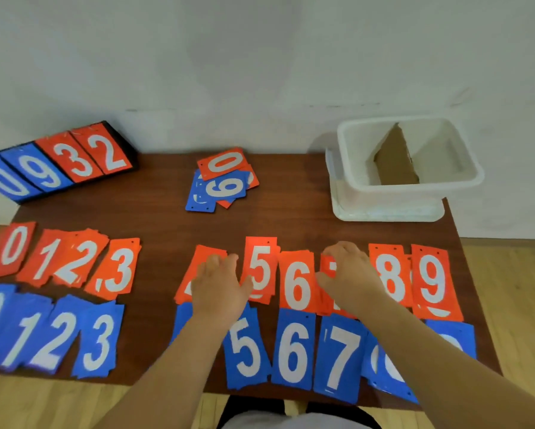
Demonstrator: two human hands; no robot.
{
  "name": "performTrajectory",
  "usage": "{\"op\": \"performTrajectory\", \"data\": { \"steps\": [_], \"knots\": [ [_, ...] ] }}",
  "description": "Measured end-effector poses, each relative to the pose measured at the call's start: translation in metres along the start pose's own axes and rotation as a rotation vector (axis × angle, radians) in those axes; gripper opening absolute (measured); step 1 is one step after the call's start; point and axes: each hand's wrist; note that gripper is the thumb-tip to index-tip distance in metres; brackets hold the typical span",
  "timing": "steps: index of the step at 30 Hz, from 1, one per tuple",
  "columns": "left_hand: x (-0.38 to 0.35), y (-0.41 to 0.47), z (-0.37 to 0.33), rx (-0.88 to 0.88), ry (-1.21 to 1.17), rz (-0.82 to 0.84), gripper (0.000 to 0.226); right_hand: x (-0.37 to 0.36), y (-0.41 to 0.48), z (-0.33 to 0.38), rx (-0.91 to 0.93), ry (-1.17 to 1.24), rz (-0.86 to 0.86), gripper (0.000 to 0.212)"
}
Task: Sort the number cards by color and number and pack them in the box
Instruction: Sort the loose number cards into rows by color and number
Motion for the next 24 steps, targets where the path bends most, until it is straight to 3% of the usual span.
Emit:
{"op": "performTrajectory", "data": {
  "steps": [10, 16, 24],
  "knots": [
    [0.025, 0.127, 0.127, 0.084, -0.048, 0.098, 0.071, -0.076, 0.106, 0.125, -0.019, -0.009, 0.021, 0.049],
    [0.018, 0.197, 0.123, 0.097, -0.193, 0.142, 0.079, -0.1, 0.174, 0.167, -0.03, -0.088, 0.011, 0.051],
    [-0.008, 0.253, 0.1, 0.1, -0.324, 0.068, 0.092, -0.117, 0.258, 0.188, 0.1, -0.29, 0.064, 0.057]
  ]
}}
Point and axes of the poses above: each hand's wrist, its own y-axis towards the middle knuckle, its own x-axis out of the back of the hand, z = x × y, and after that the axes turned 13 degrees about y, right-handed
